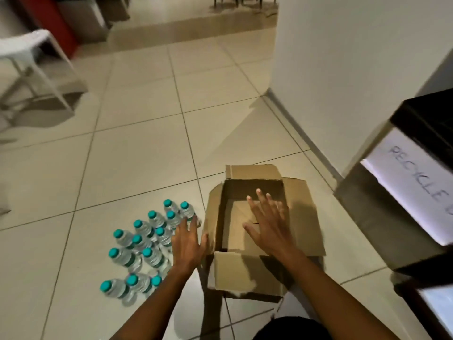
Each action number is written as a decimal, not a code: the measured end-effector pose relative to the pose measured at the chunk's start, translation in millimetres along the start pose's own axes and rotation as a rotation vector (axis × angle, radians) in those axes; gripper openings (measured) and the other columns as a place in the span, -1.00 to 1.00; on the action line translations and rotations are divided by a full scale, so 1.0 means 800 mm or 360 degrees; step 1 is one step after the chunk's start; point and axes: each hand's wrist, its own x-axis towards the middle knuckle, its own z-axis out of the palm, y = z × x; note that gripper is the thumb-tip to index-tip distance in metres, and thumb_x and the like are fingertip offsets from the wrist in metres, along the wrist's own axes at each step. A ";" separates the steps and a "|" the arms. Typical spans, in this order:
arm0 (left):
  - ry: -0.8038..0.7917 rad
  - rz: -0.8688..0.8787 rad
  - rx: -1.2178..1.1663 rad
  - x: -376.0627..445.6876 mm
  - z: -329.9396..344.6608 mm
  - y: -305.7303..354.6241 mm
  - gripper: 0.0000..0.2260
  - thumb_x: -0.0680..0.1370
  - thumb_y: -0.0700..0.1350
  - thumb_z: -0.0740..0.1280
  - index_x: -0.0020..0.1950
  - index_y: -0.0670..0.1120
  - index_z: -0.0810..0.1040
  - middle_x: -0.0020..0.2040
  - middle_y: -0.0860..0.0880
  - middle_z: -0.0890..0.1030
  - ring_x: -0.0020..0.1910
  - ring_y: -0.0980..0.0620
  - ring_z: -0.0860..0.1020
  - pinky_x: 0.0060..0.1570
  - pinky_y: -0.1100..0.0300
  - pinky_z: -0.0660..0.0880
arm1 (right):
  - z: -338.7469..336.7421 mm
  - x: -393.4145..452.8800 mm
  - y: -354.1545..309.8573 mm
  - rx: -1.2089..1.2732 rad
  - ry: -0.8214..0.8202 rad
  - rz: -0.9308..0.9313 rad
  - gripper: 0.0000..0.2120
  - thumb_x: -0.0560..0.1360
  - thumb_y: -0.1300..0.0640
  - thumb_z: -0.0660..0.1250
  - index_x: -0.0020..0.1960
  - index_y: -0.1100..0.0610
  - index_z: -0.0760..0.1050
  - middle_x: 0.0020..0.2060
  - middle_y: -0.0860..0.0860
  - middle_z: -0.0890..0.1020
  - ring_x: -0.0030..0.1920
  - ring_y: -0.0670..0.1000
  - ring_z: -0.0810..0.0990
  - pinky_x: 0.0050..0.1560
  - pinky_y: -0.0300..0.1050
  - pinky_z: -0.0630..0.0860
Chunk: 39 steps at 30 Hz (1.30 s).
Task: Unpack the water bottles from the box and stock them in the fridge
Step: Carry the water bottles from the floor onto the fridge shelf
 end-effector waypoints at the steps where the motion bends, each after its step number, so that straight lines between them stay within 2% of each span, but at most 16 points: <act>1: -0.0016 -0.0082 0.0048 0.006 -0.001 -0.018 -0.41 0.60 0.18 0.18 0.56 -0.02 0.17 0.55 -0.16 0.18 0.49 -0.18 0.22 0.40 -0.09 0.27 | 0.008 0.006 -0.011 0.0017 -0.0027 -0.0039 -0.31 0.56 -0.30 0.05 0.59 -0.11 -0.09 0.59 0.02 -0.14 0.58 0.11 -0.13 0.50 0.18 -0.16; 3: -0.0037 -0.0203 0.0169 0.018 -0.004 -0.049 -0.42 0.60 0.14 0.21 0.56 -0.03 0.16 0.54 -0.17 0.19 0.47 -0.18 0.24 0.38 -0.07 0.30 | 0.020 0.018 -0.031 0.0044 -0.0079 -0.0106 -0.31 0.56 -0.29 0.06 0.59 -0.10 -0.08 0.59 0.02 -0.14 0.58 0.11 -0.13 0.50 0.17 -0.16; 5: -0.0037 -0.0285 0.0236 0.030 -0.005 -0.076 -0.42 0.57 0.09 0.29 0.53 -0.05 0.22 0.46 -0.20 0.30 0.36 -0.19 0.36 0.26 -0.05 0.40 | 0.033 0.029 -0.051 0.0054 -0.0124 -0.0154 -0.31 0.56 -0.29 0.09 0.58 -0.10 -0.07 0.59 0.03 -0.12 0.58 0.13 -0.11 0.50 0.20 -0.14; 7: -0.0087 -0.0311 0.0229 0.041 -0.002 -0.097 -0.46 0.56 0.05 0.33 0.48 -0.08 0.28 0.35 -0.20 0.39 0.24 -0.16 0.44 0.17 0.00 0.47 | 0.046 0.039 -0.068 0.0057 -0.0153 -0.0195 -0.30 0.55 -0.27 0.15 0.57 -0.10 -0.03 0.59 0.03 -0.09 0.58 0.14 -0.07 0.48 0.18 -0.15; 9: -0.0164 -0.0323 0.0195 0.051 0.002 -0.110 -0.51 0.57 -0.01 0.34 0.44 -0.12 0.31 0.31 -0.20 0.44 0.20 -0.14 0.47 0.17 0.04 0.50 | 0.056 0.047 -0.082 0.0041 -0.0192 -0.0251 -0.30 0.55 -0.26 0.17 0.57 -0.09 -0.03 0.59 0.04 -0.06 0.58 0.15 -0.02 0.48 0.18 -0.13; 11: -0.0209 -0.0342 0.0169 0.062 0.007 -0.119 -0.63 0.59 -0.10 0.33 0.35 -0.16 0.39 0.25 -0.20 0.48 0.12 -0.09 0.52 0.11 0.12 0.52 | 0.065 0.056 -0.093 0.0010 -0.0229 -0.0304 -0.30 0.56 -0.25 0.17 0.58 -0.08 -0.01 0.59 0.06 -0.03 0.57 0.17 0.02 0.49 0.20 -0.04; 13: -0.0187 -0.0378 0.0126 0.071 0.007 -0.124 -0.85 0.59 -0.20 0.30 0.15 -0.18 0.49 0.09 -0.19 0.55 -0.12 0.03 0.51 -0.11 0.23 0.48 | 0.073 0.064 -0.102 -0.0002 -0.0278 -0.0343 -0.30 0.57 -0.23 0.18 0.59 -0.06 -0.03 0.59 0.07 -0.04 0.57 0.17 0.02 0.50 0.22 0.03; 15: -0.0179 -0.0414 0.0094 0.081 0.008 -0.129 -0.95 0.58 -0.26 0.29 0.01 -0.20 0.53 -0.04 -0.17 0.57 -0.22 0.05 0.50 -0.18 0.23 0.49 | 0.082 0.072 -0.111 0.0002 -0.0326 -0.0387 -0.32 0.58 -0.20 0.17 0.59 -0.06 -0.03 0.59 0.06 -0.07 0.57 0.16 0.00 0.51 0.22 0.04; 18: -0.0174 -0.0419 0.0068 0.090 0.009 -0.130 -0.93 0.56 -0.29 0.31 -0.04 -0.20 0.58 -0.12 -0.15 0.59 -0.22 0.00 0.55 -0.17 0.18 0.55 | 0.098 0.083 -0.125 0.0053 -0.0369 -0.0430 -0.33 0.58 -0.15 0.20 0.59 -0.05 -0.01 0.59 0.06 -0.07 0.57 0.14 0.00 0.52 0.19 0.02; 22: -0.0094 -0.0404 -0.0024 0.095 0.014 -0.139 -0.96 0.54 -0.29 0.33 -0.08 -0.18 0.56 -0.18 -0.12 0.57 -0.28 0.06 0.48 -0.25 0.26 0.40 | 0.125 0.105 -0.144 0.0067 -0.0415 -0.0471 -0.33 0.59 -0.10 0.24 0.58 -0.05 0.01 0.59 0.06 -0.04 0.57 0.15 0.04 0.51 0.13 0.04; 26: -0.0036 -0.0399 -0.0092 0.094 0.020 -0.146 -0.90 0.53 -0.31 0.34 -0.14 -0.14 0.54 -0.24 -0.06 0.53 -0.30 0.08 0.49 -0.26 0.28 0.41 | 0.148 0.128 -0.162 0.0094 -0.0475 -0.0466 -0.30 0.56 0.00 0.34 0.58 -0.05 0.04 0.58 0.05 0.04 0.53 0.16 0.16 0.46 0.11 0.21; 29: -0.0036 -0.0404 -0.0087 0.094 0.026 -0.149 -0.90 0.53 -0.31 0.33 -0.12 -0.13 0.54 -0.22 -0.09 0.57 -0.27 0.06 0.52 -0.23 0.24 0.49 | 0.163 0.148 -0.171 0.0063 -0.0512 -0.0509 -0.22 0.52 0.13 0.42 0.57 -0.03 0.04 0.58 0.05 0.03 0.50 0.16 0.24 0.42 0.09 0.33; 31: -0.0022 -0.0418 -0.0104 0.095 0.030 -0.150 -0.90 0.53 -0.32 0.33 -0.12 -0.14 0.55 -0.21 -0.10 0.58 -0.28 0.06 0.51 -0.25 0.27 0.45 | 0.169 0.165 -0.177 0.0018 -0.0534 -0.0547 -0.13 0.47 0.24 0.45 0.58 -0.01 0.00 0.58 0.05 0.00 0.46 0.16 0.28 0.39 0.09 0.38; 34: -0.0029 -0.0442 -0.0114 0.096 0.035 -0.149 -0.91 0.53 -0.31 0.35 -0.06 -0.13 0.58 -0.18 -0.09 0.60 -0.25 0.08 0.54 -0.21 0.29 0.50 | 0.174 0.189 -0.182 -0.0013 -0.0596 -0.0580 -0.06 0.40 0.29 0.49 0.58 0.02 0.00 0.59 0.05 -0.04 0.42 0.17 0.32 0.35 0.10 0.42; 37: -0.0034 -0.0452 -0.0161 0.095 0.038 -0.150 -0.92 0.53 -0.29 0.37 -0.04 -0.12 0.57 -0.15 -0.08 0.61 -0.22 0.07 0.57 -0.16 0.29 0.55 | 0.177 0.204 -0.187 -0.0066 -0.0696 -0.0640 -0.08 0.41 0.26 0.49 0.57 0.02 0.02 0.59 0.05 -0.04 0.40 0.20 0.34 0.30 0.10 0.43; 39: -0.0035 -0.0440 -0.0169 0.094 0.039 -0.153 -0.92 0.54 -0.27 0.36 -0.02 -0.11 0.57 -0.11 -0.07 0.61 -0.18 0.08 0.58 -0.11 0.27 0.57 | 0.175 0.208 -0.192 -0.0053 -0.0734 -0.0627 -0.16 0.42 0.28 0.47 0.55 0.05 0.10 0.56 0.07 0.06 0.35 0.19 0.38 0.24 0.06 0.47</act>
